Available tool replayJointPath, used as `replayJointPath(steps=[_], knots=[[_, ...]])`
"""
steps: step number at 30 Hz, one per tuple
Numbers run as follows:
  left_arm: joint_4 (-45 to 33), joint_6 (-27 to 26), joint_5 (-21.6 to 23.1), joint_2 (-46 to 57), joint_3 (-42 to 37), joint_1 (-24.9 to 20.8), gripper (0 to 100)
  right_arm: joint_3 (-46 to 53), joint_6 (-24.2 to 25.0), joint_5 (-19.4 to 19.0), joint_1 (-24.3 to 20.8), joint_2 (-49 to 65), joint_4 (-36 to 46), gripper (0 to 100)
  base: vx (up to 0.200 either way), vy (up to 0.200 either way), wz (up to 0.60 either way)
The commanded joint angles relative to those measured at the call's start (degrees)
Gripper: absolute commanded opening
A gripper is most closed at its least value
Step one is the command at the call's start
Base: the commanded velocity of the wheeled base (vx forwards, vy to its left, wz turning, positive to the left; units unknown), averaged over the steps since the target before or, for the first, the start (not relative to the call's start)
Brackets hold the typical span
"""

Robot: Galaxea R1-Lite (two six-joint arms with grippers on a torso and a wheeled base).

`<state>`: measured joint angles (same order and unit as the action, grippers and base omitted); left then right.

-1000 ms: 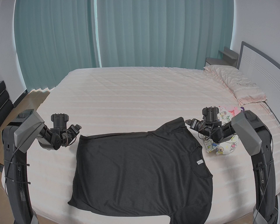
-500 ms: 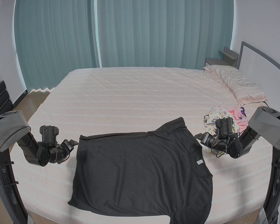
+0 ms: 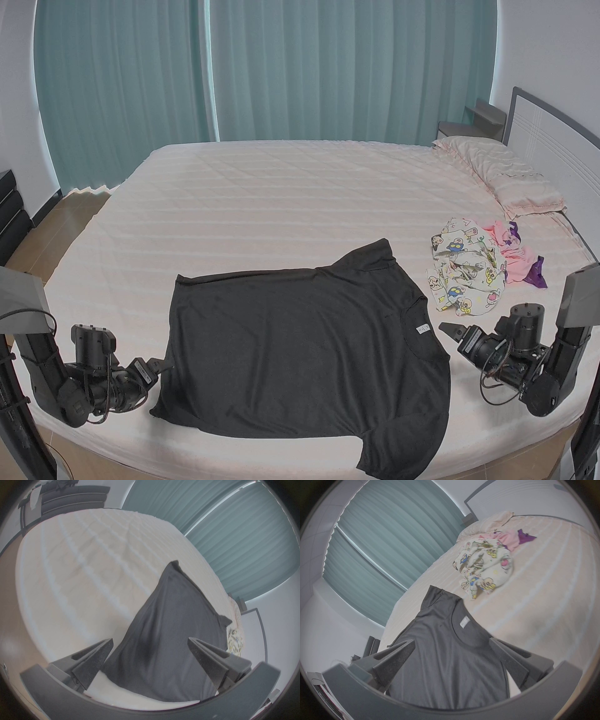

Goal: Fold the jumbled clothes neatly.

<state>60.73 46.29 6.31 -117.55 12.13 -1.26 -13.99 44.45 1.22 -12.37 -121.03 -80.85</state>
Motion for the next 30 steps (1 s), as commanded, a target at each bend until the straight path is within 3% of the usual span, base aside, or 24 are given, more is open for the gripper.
replayJointPath(steps=[1,5,10,15,19,23,30], knots=[[4.83,1.70,0.98,0.75,-9.76,-2.61,100,11.71,3.72,-0.96,-1.07,-0.52,-8.80,100,-0.200,0.000,0.00],[5.01,1.70,1.07,-0.22,-10.02,-3.49,100,11.97,4.95,-2.98,-1.16,-0.52,-8.80,100,-0.200,0.000,0.00],[7.12,2.32,0.10,-2.77,-8.09,-4.90,100,12.06,5.21,-3.33,-1.43,-0.26,-8.80,100,0.000,0.000,0.00],[8.35,7.33,-6.05,-7.25,-1.23,-5.07,100,12.06,5.39,-3.24,-2.22,-0.26,-8.80,100,0.000,0.000,0.00],[8.70,7.24,-8.16,-11.73,1.14,-6.83,100,12.06,5.39,-3.24,-2.22,-0.26,-8.80,100,0.000,0.000,0.00],[8.70,6.89,-13.79,-12.44,2.55,-8.50,100,12.06,5.39,-3.24,-2.48,-0.35,-8.80,100,0.000,0.000,0.00],[8.61,6.97,-14.31,-14.46,6.94,-8.32,100,12.06,5.39,-3.33,-2.66,-0.35,-8.80,100,0.000,0.000,0.00]])
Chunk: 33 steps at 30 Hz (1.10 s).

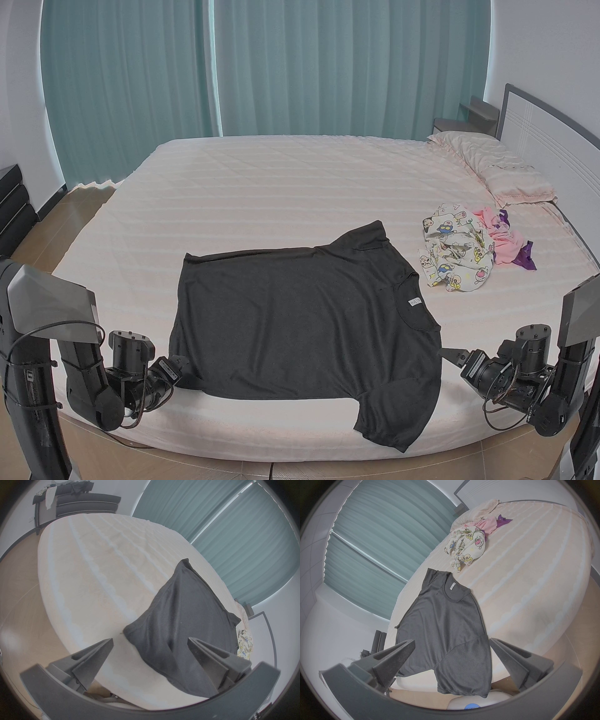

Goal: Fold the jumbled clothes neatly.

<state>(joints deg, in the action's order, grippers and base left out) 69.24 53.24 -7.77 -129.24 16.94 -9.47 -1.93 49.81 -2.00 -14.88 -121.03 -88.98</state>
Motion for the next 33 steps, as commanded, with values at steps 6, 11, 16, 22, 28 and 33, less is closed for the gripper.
replayJointPath(steps=[6,11,16,22,28,33], knots=[[0.02,0.20,-0.14,-3.03,2.04,-0.02,0,-0.01,-0.06,-0.20,-0.14,-0.96,-0.58,100,0.000,0.000,0.00],[0.10,-0.33,-0.32,-2.15,-0.07,0.33,0,-0.53,-0.42,-0.90,-0.06,-2.02,-0.58,100,0.000,0.000,0.00],[0.37,-4.54,-0.32,-0.22,-4.29,1.03,0,-1.24,-2.88,-2.83,-0.50,-4.92,-0.32,100,0.000,0.000,0.00],[1.25,-6.13,0.03,-0.48,-4.64,4.73,0,-4.93,-8.85,-2.92,-0.76,-12.30,-0.23,100,0.000,0.000,0.00],[1.33,-6.57,3.11,-0.39,-4.64,6.31,0,-9.76,-9.12,-2.92,-0.14,-15.82,1.44,100,0.000,0.000,0.00],[1.33,-6.39,5.39,-0.48,-4.82,6.31,0,-14.16,-9.12,-2.92,0.03,-14.76,6.98,100,0.000,0.000,0.00]])
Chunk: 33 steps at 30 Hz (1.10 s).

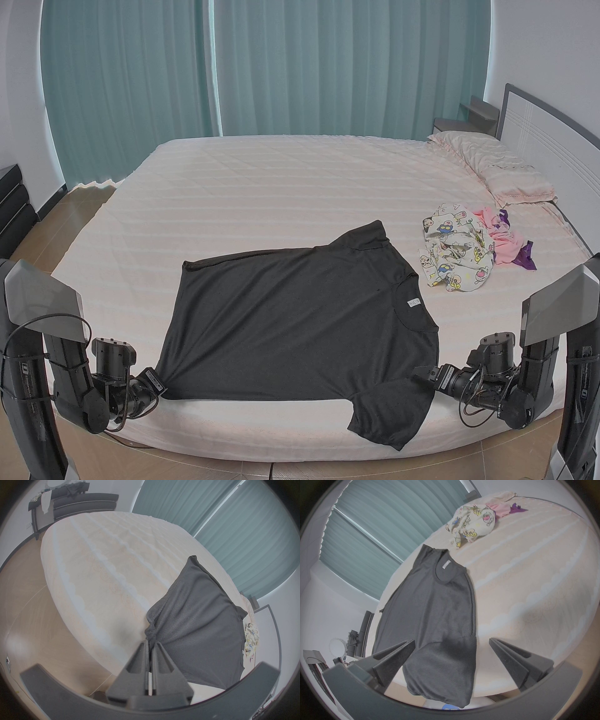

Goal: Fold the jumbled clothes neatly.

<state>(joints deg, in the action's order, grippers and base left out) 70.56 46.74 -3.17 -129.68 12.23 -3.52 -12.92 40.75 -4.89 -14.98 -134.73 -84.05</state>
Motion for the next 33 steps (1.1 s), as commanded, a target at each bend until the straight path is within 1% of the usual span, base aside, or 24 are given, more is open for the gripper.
replayJointPath(steps=[1,3,7,8,14,17,19,21,23,26,27,29,33], knots=[[0.02,0.11,0.80,-0.04,-0.19,0.36,0,-4.39,-0.06,-0.03,-0.05,-0.71,4.43,100,0.000,0.000,0.00],[0.10,0.19,0.88,-0.04,-0.19,0.36,0,-5.71,0.03,-0.03,-0.05,-0.45,6.62,100,0.000,0.000,0.00],[0.10,0.19,0.88,-0.04,-0.10,0.36,0,-7.38,0.03,-0.03,-0.05,-1.15,7.06,100,0.000,0.000,0.00],[0.10,0.19,0.88,-0.04,-0.10,0.36,0,-8.00,0.03,-0.03,0.04,-1.24,7.06,0,0.000,0.000,0.00],[0.10,0.11,0.88,-0.13,-0.19,0.10,0,-10.37,-0.06,0.14,1.27,-1.59,7.06,0,0.000,0.000,0.00],[0.10,0.11,0.97,-0.13,-0.19,-0.08,0,-13.80,-0.32,0.14,2.15,-2.12,7.06,0,0.000,0.000,0.00],[0.10,0.11,0.97,-0.13,-0.36,-0.08,0,-15.38,-1.11,-0.12,2.94,-2.03,7.15,0,0.000,0.000,0.00],[0.10,0.11,1.15,-0.22,-0.63,-0.26,0,-16.96,-2.96,-0.65,3.82,-2.12,7.15,0,0.000,0.000,0.00],[0.10,0.11,1.68,-0.13,-0.71,-0.26,0,-18.28,-4.63,-1.97,4.61,-2.03,7.24,0,0.000,0.000,0.00],[0.10,0.11,1.85,-0.13,-0.71,-0.26,0,-19.25,-7.00,-5.75,5.75,-1.68,7.85,0,0.000,0.000,0.00],[0.10,0.11,1.85,-0.13,-0.71,-0.26,0,-19.69,-7.88,-6.45,6.02,-1.68,8.29,0,0.000,0.000,0.00],[0.10,0.11,1.85,-0.13,-0.71,-0.26,0,-21.09,-9.64,-7.59,6.54,-1.76,9.26,0,0.000,0.000,0.00],[0.10,0.11,1.85,-0.22,-0.63,-0.26,0,-22.50,-10.17,-8.30,6.63,-2.47,9.70,0,0.000,0.000,0.00]])
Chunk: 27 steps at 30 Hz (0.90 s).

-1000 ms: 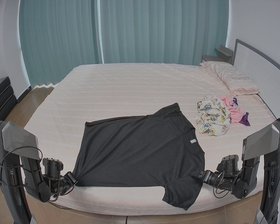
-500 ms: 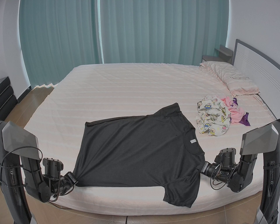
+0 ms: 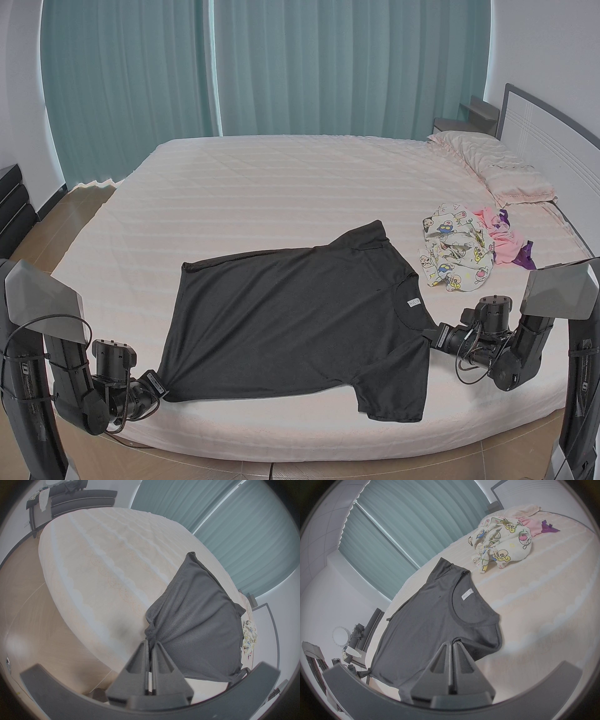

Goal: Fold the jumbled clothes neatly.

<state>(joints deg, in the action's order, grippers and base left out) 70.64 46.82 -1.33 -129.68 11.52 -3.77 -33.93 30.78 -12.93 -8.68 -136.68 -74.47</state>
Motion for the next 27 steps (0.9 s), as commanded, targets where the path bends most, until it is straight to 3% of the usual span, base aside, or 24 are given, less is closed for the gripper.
replayJointPath(steps=[1,2,8,11,15,19,27], knots=[[0.02,0.02,0.01,-0.22,0.08,-0.01,0,-1.93,-0.28,-0.34,0.24,-1.04,0.29,0,0.000,0.000,0.00],[0.02,0.02,0.01,-0.22,0.08,-0.01,0,-1.93,-0.28,-0.34,0.24,-1.31,0.38,100,0.000,0.000,0.00],[0.02,0.11,0.10,-0.22,0.08,0.08,0,-0.97,-0.20,-0.16,0.77,-0.60,0.38,100,0.000,0.000,0.00],[0.02,0.11,0.19,-0.22,0.08,0.08,0,1.06,-0.20,-0.07,3.58,1.59,0.38,100,0.000,0.000,0.00],[0.02,0.11,0.45,-0.13,0.08,0.08,0,7.47,2.62,-3.06,4.90,5.72,-0.32,100,0.000,0.000,0.00],[0.02,0.11,0.45,-0.13,0.08,0.16,0,15.56,5.17,-7.63,2.62,9.06,-1.82,100,0.000,0.000,0.00],[0.02,0.20,0.54,-0.13,0.08,0.16,0,27.51,5.52,-7.72,-4.59,7.13,-8.23,100,0.000,0.000,0.00]])
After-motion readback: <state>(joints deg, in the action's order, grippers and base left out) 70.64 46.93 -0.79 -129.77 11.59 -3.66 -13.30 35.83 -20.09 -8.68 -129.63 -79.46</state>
